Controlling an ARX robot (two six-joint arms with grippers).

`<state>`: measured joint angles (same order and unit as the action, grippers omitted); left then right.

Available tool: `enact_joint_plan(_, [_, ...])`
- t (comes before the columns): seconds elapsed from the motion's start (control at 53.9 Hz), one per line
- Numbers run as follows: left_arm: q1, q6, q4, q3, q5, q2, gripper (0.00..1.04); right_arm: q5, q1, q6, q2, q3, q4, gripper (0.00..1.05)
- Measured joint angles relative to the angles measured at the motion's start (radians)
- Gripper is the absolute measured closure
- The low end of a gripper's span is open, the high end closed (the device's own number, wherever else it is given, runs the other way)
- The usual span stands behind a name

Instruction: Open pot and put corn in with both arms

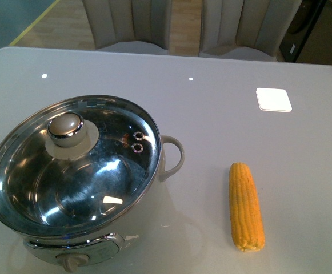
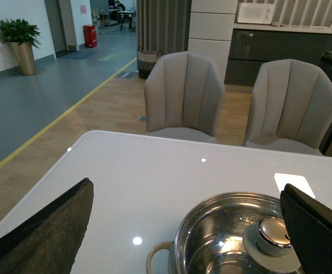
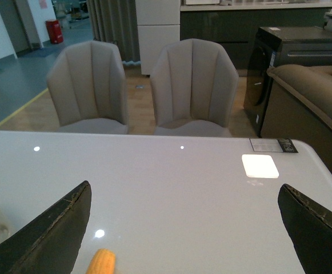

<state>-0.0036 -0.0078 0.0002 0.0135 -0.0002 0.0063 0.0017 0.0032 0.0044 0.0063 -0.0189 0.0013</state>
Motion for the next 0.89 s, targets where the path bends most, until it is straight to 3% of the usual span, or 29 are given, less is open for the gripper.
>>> enact_joint_plan(0.78, [0.0, 0.0, 0.0, 0.0, 0.0, 0.0, 0.07, 0.0, 0.0, 0.0, 0.0, 0.0, 0.0, 0.09])
enact_joint_plan(0.891, [-0.087, -0.133, -0.227, 0.083, -0.29, 0.129, 0.07, 0.001, 0.0, 0.0, 0.0, 0.0, 0.0, 0.09])
